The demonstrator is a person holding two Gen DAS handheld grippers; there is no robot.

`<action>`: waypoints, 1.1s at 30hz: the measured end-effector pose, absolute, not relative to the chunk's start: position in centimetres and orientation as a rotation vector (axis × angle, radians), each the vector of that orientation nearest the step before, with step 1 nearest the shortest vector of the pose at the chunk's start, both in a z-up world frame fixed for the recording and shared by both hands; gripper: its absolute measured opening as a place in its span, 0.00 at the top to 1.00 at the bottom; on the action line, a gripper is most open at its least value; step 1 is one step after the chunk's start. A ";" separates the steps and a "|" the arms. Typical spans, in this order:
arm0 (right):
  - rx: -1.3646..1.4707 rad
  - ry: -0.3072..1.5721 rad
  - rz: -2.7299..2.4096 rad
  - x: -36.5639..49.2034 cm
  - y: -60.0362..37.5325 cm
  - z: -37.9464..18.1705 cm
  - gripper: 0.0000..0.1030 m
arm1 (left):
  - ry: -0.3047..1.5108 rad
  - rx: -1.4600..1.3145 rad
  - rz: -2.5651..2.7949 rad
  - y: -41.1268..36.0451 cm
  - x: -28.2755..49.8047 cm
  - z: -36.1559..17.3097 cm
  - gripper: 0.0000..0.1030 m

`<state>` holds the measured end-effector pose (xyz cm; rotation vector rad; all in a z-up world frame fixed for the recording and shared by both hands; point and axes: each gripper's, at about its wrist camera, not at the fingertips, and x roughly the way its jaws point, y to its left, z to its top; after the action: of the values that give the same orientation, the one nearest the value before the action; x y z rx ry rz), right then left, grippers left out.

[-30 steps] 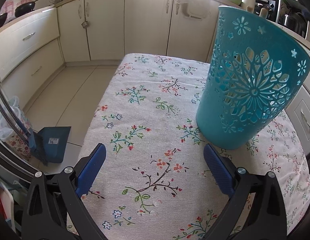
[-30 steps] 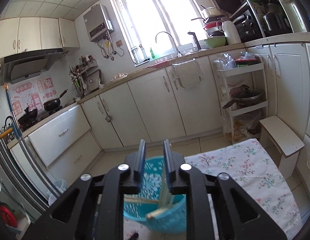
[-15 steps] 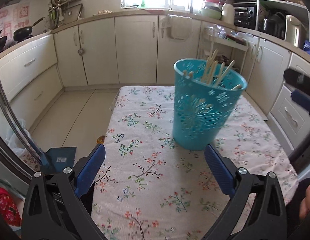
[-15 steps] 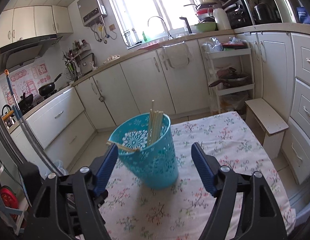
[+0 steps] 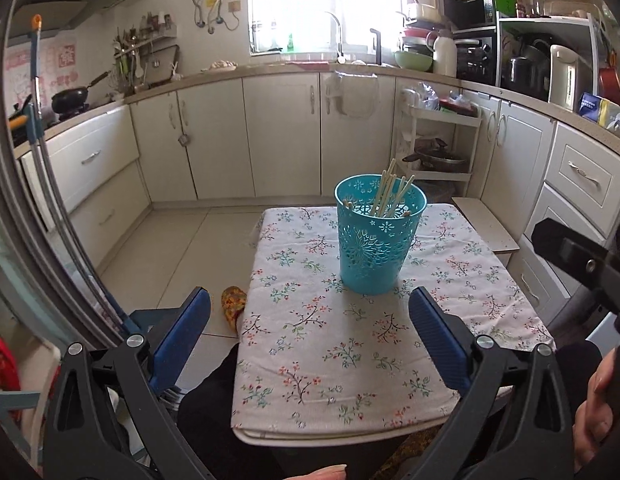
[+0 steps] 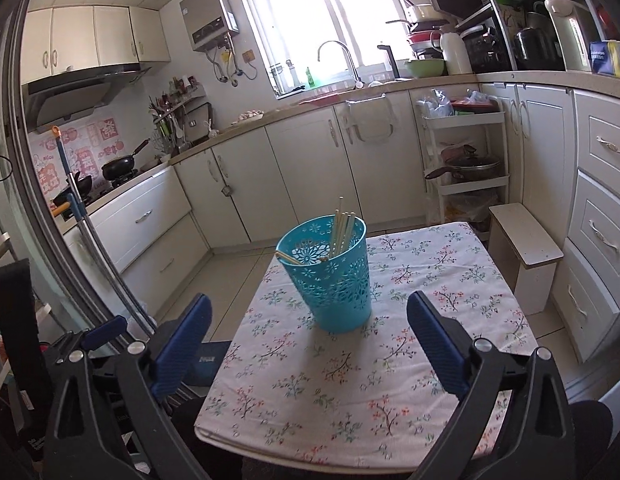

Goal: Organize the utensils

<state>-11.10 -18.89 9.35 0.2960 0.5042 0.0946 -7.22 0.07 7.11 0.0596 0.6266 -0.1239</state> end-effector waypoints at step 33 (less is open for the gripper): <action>0.276 0.422 0.112 -25.4 -13.5 12.4 0.07 | 0.583 0.041 -0.052 4.8 -20.7 12.7 0.07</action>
<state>-25.43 -13.52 12.39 0.2759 0.4223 0.1125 -20.66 4.82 12.70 0.0411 0.5834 -0.0521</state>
